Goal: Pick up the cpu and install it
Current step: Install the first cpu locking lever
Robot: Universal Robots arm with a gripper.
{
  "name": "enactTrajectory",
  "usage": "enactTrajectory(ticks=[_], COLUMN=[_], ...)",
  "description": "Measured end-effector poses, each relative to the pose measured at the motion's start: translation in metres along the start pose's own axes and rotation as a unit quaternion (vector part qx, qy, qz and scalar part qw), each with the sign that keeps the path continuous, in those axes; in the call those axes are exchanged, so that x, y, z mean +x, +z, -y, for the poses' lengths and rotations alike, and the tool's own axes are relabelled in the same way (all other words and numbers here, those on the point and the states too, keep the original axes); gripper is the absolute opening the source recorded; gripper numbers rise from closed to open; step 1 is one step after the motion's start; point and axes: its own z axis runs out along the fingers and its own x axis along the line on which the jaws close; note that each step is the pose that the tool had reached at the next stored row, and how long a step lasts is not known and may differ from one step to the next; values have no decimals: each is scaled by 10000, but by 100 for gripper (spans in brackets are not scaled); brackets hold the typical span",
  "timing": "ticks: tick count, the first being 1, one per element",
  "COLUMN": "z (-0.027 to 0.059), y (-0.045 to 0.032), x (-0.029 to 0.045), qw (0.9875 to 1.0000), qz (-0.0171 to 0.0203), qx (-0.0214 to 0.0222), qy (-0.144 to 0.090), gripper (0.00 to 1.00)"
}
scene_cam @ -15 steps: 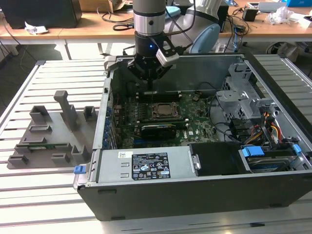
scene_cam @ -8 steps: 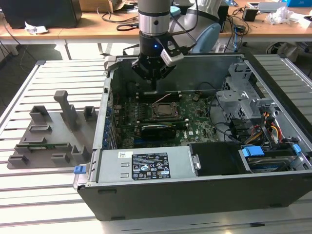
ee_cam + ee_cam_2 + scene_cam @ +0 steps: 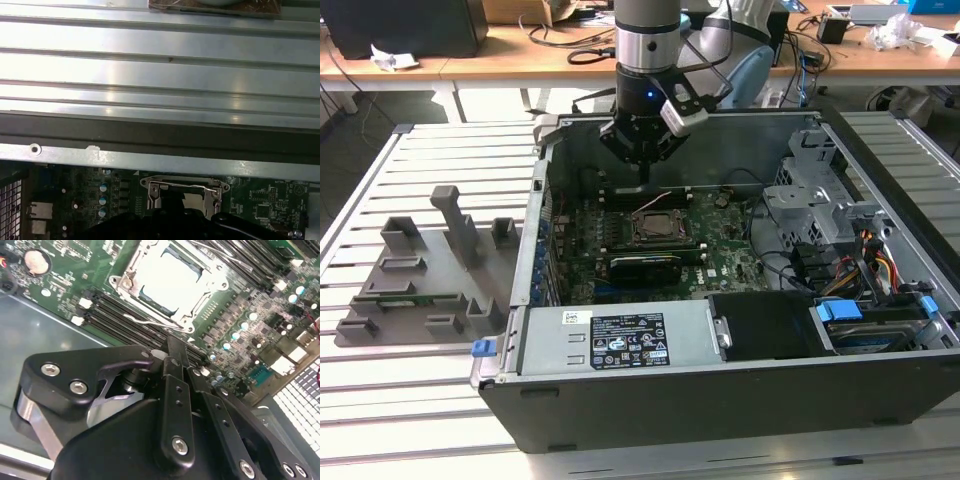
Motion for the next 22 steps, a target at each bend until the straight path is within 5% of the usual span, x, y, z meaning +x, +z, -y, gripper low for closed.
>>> enactTrajectory(ticks=[1, 3, 8, 10, 22], z=[6, 12, 12, 11, 41], y=[-1, 11, 11, 15, 16], x=[-109, -161, -163, -163, -142], qw=[10000, 9999, 9999, 9999, 9999], qz=[-3, -6, -3, 67, 73], qx=[1, 2, 5, 7, -1], qy=[1, 113, 114, 115, 115], gripper=[11, 11, 11, 11, 11])
